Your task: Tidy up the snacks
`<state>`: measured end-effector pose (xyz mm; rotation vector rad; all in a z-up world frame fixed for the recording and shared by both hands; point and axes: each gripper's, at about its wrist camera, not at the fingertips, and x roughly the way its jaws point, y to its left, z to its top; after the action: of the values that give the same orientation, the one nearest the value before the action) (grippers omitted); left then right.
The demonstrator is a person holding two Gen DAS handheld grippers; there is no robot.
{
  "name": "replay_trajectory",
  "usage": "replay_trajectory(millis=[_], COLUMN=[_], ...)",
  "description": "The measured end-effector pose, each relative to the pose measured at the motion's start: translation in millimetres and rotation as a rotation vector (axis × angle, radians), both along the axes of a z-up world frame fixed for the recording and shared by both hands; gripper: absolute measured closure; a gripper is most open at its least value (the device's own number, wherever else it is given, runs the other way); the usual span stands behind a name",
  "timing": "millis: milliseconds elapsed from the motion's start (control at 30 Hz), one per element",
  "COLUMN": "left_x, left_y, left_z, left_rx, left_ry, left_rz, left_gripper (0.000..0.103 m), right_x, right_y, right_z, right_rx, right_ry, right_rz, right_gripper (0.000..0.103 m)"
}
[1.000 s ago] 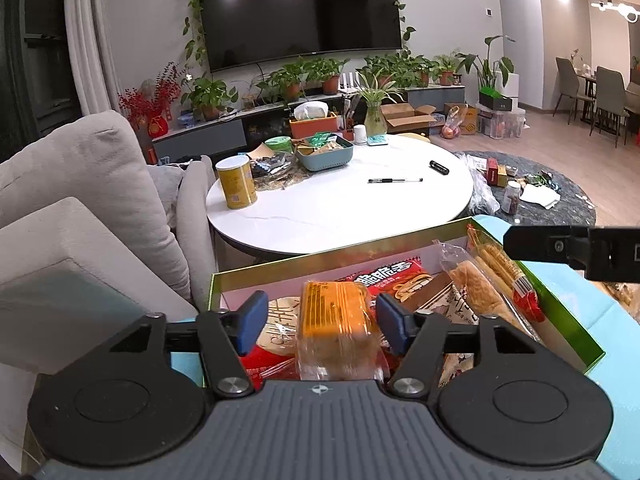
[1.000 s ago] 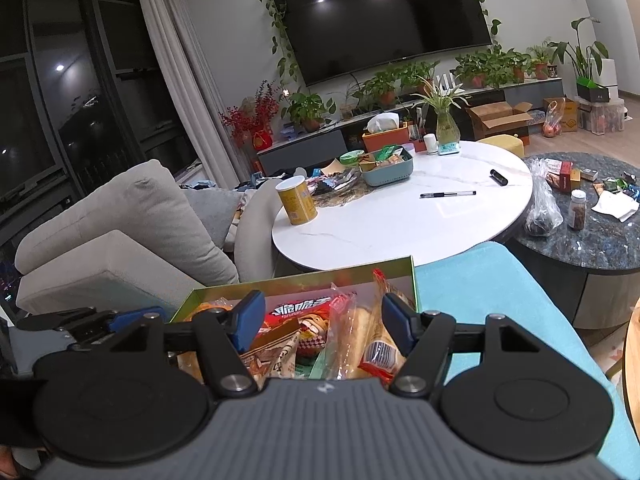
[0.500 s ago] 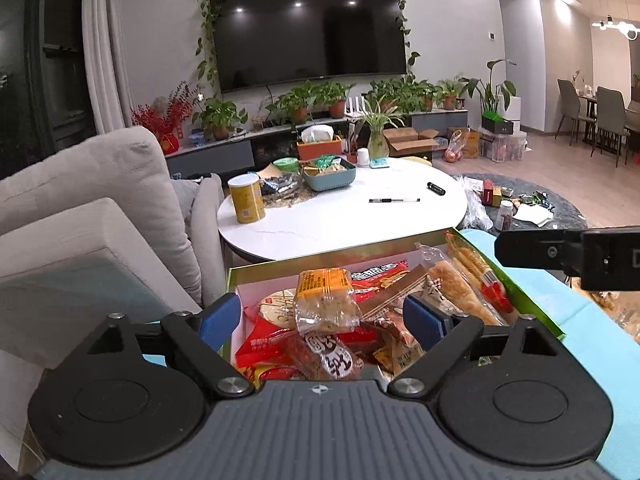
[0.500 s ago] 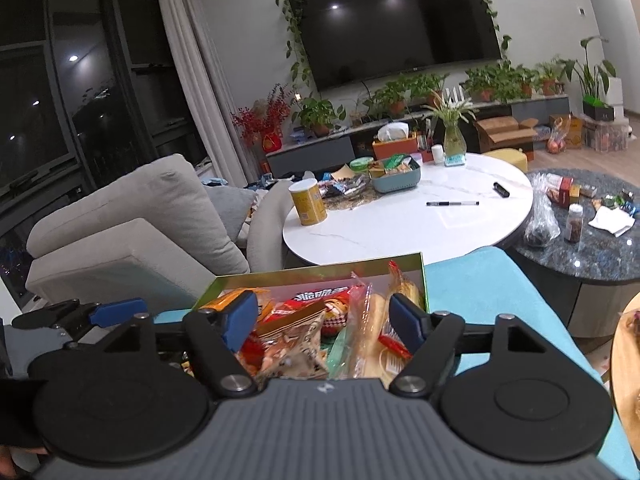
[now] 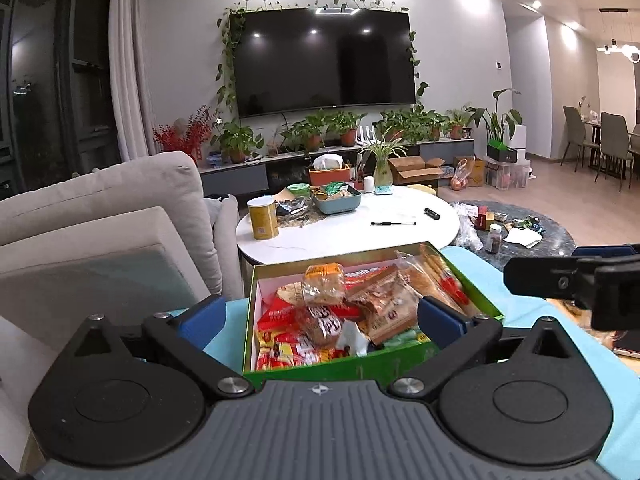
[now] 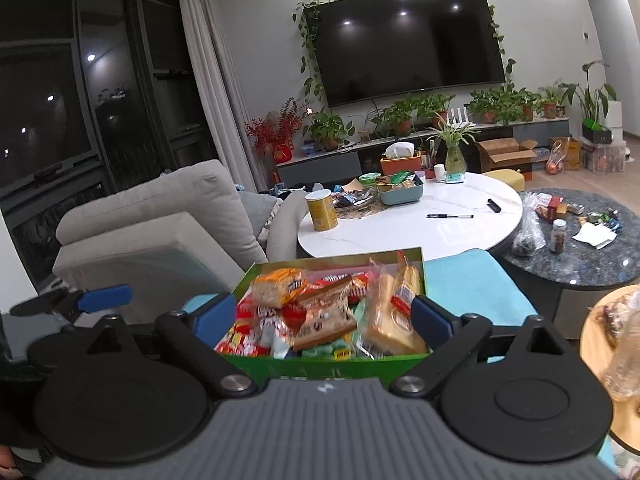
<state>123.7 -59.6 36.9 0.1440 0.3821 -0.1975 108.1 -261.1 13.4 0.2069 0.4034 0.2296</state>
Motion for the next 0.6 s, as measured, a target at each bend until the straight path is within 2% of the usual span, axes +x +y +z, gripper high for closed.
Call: replay_trajectory(millis=[133,333,500,600], left_x=[-26.7,-62.5,-81.5,-89.2], left_y=[1.7,9.1,8.6,10.0], left_z=[0.9,-2.9,-4.3,-3.9], left_rx=[-0.006,-0.055,-0.018,-0.023], left_ry=[-0.002,-0.001,-0.011,-0.012], left_rz=[0.023,0.045,0.074,0.082], left_gripper=[0.0,0.0,0.0,0.0], right_x=[-20.4,-48.7,-68.9,-78.2], right_y=[4.5,8.9,11.6,10.9], right_z=[0.0,1.3,-2.4,-6.2], right_rx=[-0.018,-0.05,-0.063,-0.057], right_ry=[-0.02,-0.049,-0.069,-0.07], right_rz=[-0.002,-0.011,-0.01,-0.013], right_gripper=[0.03,0.03,0.03,0.03])
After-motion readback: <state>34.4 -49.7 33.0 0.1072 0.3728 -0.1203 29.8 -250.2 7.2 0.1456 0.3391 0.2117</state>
